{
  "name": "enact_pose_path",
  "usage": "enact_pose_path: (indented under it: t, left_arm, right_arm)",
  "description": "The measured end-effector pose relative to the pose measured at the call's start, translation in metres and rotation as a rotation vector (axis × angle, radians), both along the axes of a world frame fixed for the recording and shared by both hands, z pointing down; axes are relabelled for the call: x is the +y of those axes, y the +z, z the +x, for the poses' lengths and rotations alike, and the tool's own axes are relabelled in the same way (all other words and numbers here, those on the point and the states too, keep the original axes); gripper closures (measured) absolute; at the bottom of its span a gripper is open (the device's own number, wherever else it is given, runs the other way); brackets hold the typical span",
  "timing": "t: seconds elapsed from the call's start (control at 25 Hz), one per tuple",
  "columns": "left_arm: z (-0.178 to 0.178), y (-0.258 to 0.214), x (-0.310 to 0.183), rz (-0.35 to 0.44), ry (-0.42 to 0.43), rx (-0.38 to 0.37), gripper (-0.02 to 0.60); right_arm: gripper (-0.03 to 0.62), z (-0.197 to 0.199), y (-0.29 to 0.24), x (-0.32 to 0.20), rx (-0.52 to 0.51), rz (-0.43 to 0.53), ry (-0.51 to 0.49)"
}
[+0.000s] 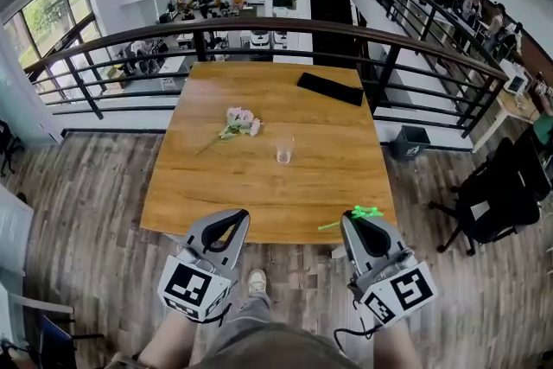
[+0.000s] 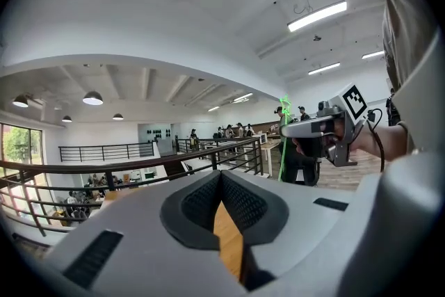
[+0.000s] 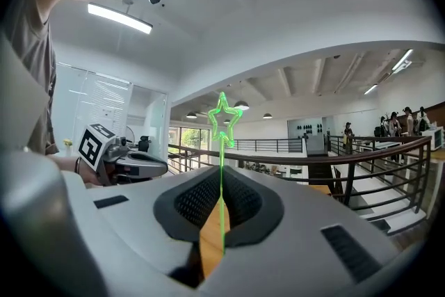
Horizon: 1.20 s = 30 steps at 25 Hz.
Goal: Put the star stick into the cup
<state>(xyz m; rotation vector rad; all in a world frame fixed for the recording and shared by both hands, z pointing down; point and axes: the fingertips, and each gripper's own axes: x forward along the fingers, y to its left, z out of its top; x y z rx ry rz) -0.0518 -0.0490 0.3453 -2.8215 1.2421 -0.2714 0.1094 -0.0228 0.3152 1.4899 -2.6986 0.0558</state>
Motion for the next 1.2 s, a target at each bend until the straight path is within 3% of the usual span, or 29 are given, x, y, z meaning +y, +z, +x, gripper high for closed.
enact_pose_path:
  t: [0.6,1.2]
  left_arm:
    - [-0.034,0.021,-0.178,-0.052,0.042,-0.009,0.566]
    - [-0.033,0.038,-0.249,-0.096,0.003,-0.029,0.566]
  right_arm:
    - [0.559,-0.035,0.018,-0.186,0.024,-0.062,0.068]
    - [0.559,-0.031,0.044,-0.266,0.0,-0.116,0.052]
